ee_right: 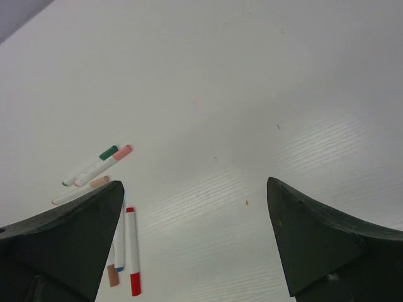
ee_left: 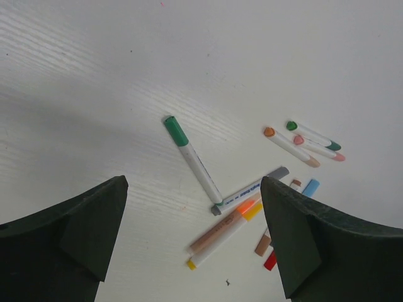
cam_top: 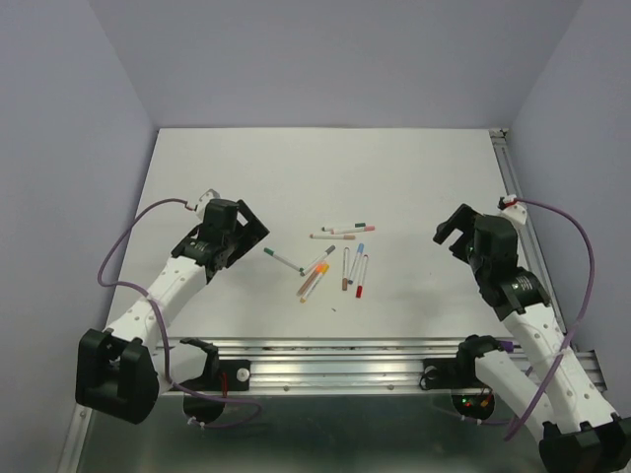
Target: Open the pen caps
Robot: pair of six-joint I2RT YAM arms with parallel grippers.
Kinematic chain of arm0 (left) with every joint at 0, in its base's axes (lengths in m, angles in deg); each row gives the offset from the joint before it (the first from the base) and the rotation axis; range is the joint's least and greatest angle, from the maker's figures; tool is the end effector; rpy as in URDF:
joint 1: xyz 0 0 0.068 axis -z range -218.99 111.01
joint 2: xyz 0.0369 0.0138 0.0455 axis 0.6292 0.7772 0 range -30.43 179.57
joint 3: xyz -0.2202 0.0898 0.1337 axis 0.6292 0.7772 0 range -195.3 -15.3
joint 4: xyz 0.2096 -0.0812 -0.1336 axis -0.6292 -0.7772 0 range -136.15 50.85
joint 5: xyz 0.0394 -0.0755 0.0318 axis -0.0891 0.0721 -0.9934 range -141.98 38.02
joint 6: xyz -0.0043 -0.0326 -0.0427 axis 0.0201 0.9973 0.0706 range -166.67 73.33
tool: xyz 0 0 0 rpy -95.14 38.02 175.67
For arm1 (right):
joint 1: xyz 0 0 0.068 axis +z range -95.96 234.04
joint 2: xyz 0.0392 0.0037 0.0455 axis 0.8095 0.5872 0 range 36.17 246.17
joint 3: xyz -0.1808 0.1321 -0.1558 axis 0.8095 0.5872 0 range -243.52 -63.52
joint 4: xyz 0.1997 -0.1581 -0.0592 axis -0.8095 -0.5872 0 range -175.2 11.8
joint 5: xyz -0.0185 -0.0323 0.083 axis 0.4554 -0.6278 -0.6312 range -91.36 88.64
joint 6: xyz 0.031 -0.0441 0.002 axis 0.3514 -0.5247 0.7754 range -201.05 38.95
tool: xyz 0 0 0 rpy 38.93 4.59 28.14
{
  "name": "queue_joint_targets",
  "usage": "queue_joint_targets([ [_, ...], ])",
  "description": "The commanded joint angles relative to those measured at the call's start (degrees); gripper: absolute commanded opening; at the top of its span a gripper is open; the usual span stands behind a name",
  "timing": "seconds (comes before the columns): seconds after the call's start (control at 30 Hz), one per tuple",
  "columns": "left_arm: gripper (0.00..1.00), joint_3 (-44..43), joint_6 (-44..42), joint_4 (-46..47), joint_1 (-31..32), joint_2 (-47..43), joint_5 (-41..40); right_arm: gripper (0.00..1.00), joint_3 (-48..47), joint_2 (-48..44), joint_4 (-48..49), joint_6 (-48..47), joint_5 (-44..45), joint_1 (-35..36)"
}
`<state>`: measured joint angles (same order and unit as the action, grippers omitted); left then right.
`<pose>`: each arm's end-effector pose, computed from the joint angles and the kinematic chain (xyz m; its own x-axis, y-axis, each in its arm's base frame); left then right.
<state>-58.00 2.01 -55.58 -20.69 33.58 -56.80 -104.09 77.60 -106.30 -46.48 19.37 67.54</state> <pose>0.2298 -0.0728 0.2507 -0.5713 -0.5993 -0.5607 -0.2715 0.7827 -0.5600 0.1604 0.0256 0.2926 -0.3405 0.4639 -0.8178 0.3352 0.8725 0.3554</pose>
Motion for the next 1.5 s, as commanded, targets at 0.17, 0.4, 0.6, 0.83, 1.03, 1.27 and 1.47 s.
queue_joint_targets([
  [0.17, 0.99, -3.44, -0.61, -0.80, 0.42, -2.22, -3.27, 1.00, -2.05, -2.76, 2.08, -0.45, 4.32, -0.23],
  [0.4, 0.99, -1.87, -0.43, -0.10, 0.42, -0.65, -1.69, 1.00, -2.23, -0.83, 4.89, -2.49, -0.69, -0.14],
  [0.6, 0.99, -2.56, 0.35, -0.36, 1.03, 4.97, -1.60, 1.00, 0.41, -1.09, 5.33, -1.26, 0.53, -0.23],
  [0.83, 0.99, -6.60, 2.38, -2.03, 2.08, 13.94, -4.93, 1.00, 0.85, -0.21, 3.40, -0.20, 2.91, -0.23],
  [1.03, 0.95, -13.10, 4.92, -7.56, 4.98, 22.11, -9.15, 1.00, 0.85, 2.33, 1.38, 1.12, 4.49, -0.23],
  [1.27, 0.83, -18.12, 10.46, -16.62, 7.09, 29.67, -13.10, 1.00, 0.06, 5.94, 0.32, 1.38, 4.50, -0.31],
  [1.47, 0.75, -20.32, 13.01, -18.20, 8.06, 32.67, -13.46, 1.00, -0.03, 7.00, 0.24, 0.85, 2.74, -0.31],
])
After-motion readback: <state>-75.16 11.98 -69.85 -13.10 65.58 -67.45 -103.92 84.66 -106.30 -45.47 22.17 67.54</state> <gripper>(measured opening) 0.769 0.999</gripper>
